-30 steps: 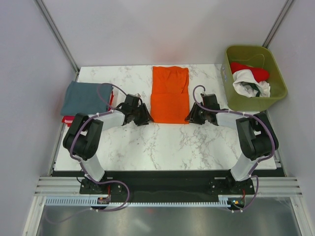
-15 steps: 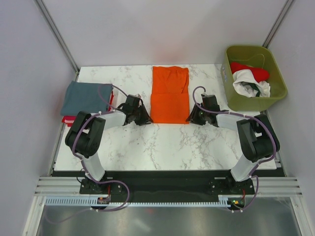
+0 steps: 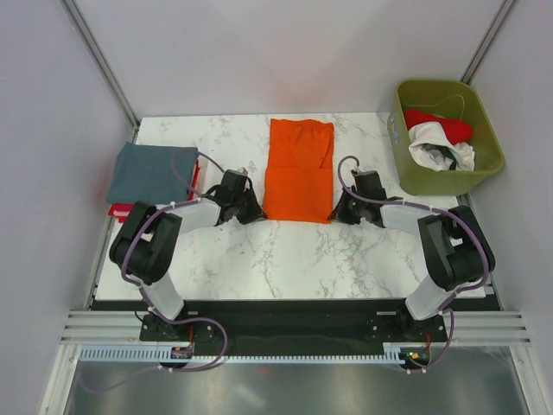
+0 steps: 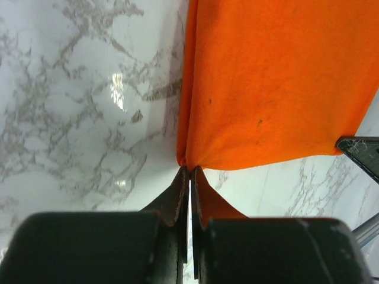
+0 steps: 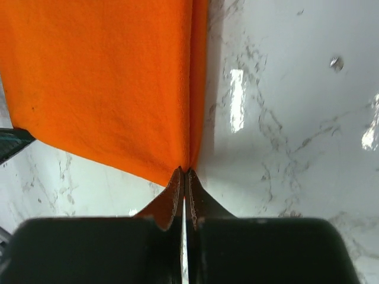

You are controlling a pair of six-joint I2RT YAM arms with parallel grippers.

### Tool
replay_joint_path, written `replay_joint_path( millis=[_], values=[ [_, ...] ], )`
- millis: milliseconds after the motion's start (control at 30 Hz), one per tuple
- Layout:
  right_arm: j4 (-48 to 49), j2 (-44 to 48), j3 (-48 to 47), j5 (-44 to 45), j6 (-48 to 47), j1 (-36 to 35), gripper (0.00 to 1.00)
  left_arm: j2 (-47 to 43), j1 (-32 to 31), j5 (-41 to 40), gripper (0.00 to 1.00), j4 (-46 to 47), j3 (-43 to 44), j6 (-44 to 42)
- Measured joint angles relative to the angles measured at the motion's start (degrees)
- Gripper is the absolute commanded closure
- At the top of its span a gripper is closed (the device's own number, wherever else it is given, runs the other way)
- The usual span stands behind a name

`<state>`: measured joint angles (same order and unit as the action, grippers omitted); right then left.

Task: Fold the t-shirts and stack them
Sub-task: Fold the tshirt

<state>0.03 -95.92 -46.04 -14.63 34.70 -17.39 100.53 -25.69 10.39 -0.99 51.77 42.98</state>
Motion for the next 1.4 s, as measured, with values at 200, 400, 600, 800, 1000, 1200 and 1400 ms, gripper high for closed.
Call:
replay_joint_path(
  millis=[200, 400, 600, 800, 1000, 1200, 1400],
  values=[
    [-3.26, 8.15, 3.87, -3.26, -0.33, -0.02, 1.0, -8.94, -0.83, -0.87, 0.98, -2.54, -3.61, -0.72],
    [-9.51, 19.69, 5.66, -5.42, -1.84, -0.15, 1.0, -20.63, -2.1, -0.81, 0.98, -5.95, -8.02, -1.01],
    [-16.15, 29.2, 5.35, -6.05, -3.04, -0.24, 1.0, -30.08, -3.37, 0.48, 0.98, -10.86, -8.59, -1.03],
    [-20.94, 28.44, -0.57, -4.96, -3.48, -0.17, 1.0, -30.64, -3.08, 0.48, 0.98, -16.55, -3.5, -1.18],
    [-21.68, 19.89, -10.99, -3.41, -3.48, 1.95, 1.0, -23.54, -1.16, 0.31, 0.98, -18.84, 7.26, -2.34],
    [-21.64, 9.6, -18.91, -2.97, -3.45, 4.28, 1.0, -12.61, 1.92, 0.96, 0.98, -19.93, 17.99, -3.32],
    [-21.97, 0.22, -27.78, -3.23, -2.95, 6.62, 1.0, -2.38, 4.81, 3.06, 0.98, -21.18, 27.89, -3.67]
  ],
)
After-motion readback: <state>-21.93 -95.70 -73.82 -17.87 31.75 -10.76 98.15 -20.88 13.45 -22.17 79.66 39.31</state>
